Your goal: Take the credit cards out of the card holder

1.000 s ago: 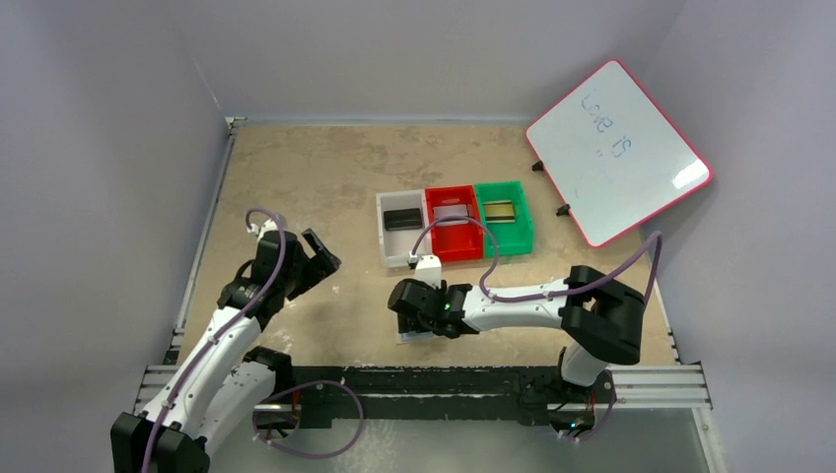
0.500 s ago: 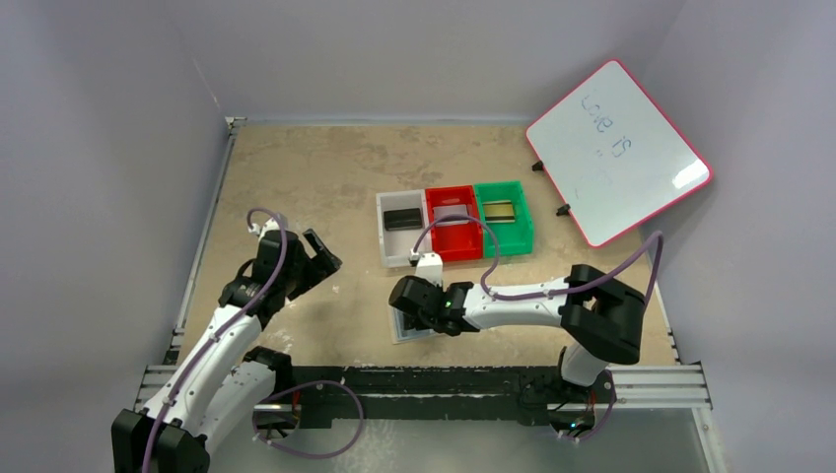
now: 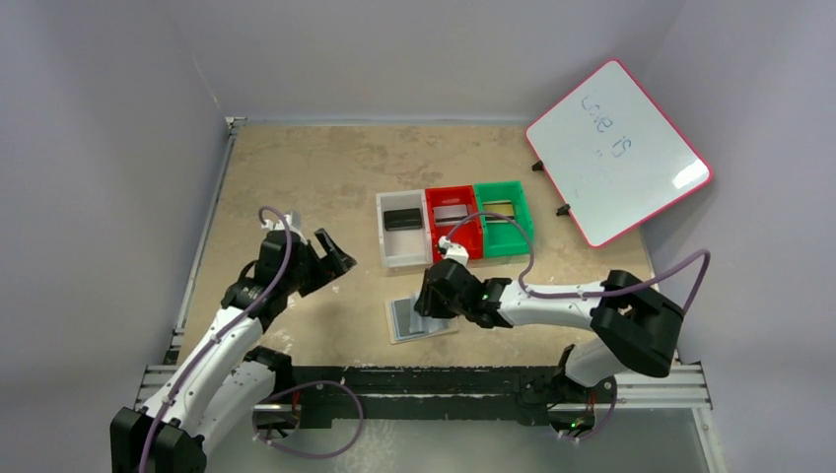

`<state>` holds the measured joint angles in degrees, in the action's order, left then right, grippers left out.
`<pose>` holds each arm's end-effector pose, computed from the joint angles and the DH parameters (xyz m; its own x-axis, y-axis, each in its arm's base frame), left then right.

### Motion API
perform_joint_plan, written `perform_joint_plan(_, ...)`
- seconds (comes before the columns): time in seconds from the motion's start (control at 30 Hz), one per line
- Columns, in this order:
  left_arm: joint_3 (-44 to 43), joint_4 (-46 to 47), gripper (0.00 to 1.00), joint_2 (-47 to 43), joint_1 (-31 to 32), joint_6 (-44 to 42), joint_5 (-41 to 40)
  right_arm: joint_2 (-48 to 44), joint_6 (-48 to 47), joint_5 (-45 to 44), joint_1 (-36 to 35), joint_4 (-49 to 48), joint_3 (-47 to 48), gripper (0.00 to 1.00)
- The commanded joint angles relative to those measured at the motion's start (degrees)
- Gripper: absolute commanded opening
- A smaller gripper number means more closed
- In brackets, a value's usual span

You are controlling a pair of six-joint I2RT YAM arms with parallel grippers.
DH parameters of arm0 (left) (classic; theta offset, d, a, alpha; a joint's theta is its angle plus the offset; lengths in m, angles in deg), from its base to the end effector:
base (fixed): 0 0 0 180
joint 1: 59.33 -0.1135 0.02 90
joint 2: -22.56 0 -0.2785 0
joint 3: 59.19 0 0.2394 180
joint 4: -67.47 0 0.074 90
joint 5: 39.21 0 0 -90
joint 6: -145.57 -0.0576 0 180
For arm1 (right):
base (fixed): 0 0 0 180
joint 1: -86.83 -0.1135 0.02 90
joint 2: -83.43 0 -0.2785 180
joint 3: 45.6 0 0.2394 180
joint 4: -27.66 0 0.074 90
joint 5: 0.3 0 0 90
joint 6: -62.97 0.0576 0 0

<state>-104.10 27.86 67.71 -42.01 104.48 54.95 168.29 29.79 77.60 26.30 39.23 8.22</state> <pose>0.1552 -0.0528 0.2257 -0.6659 -0.5797 -0.4695 -0.2309 0.7587 -0.6092 0.1562 0.2518 0.1792 -0.8312 0.1925 -0.5216 -0.1456 0.8301 0.5383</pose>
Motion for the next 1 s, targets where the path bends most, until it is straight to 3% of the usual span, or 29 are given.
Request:
perform_joint_plan(0.0, 0.5, 8.6, 0.82, -0.8, 3.7, 0.8, 5.2, -2.8, 0.8, 6.9, 2.5, -11.2, -4.3, 0.38)
perform_joint_plan(0.27, 0.0, 16.3, 0.77, 7.9, 22.0, 5.6, -5.5, 0.4, 2.1, 5.7, 3.2, -9.8, -4.8, 0.32)
perform_joint_plan(0.47, -0.9, 22.8, 0.75, 15.2, 30.7, 9.0, -11.0, -1.2, 3.4, 5.3, 3.4, -12.2, -7.5, 0.32)
perform_joint_plan(0.97, -3.9, 30.7, 0.74, 29.2, 41.5, 16.0, -20.6, -5.6, 5.8, 5.5, 5.0, -18.4, -14.4, 0.28)
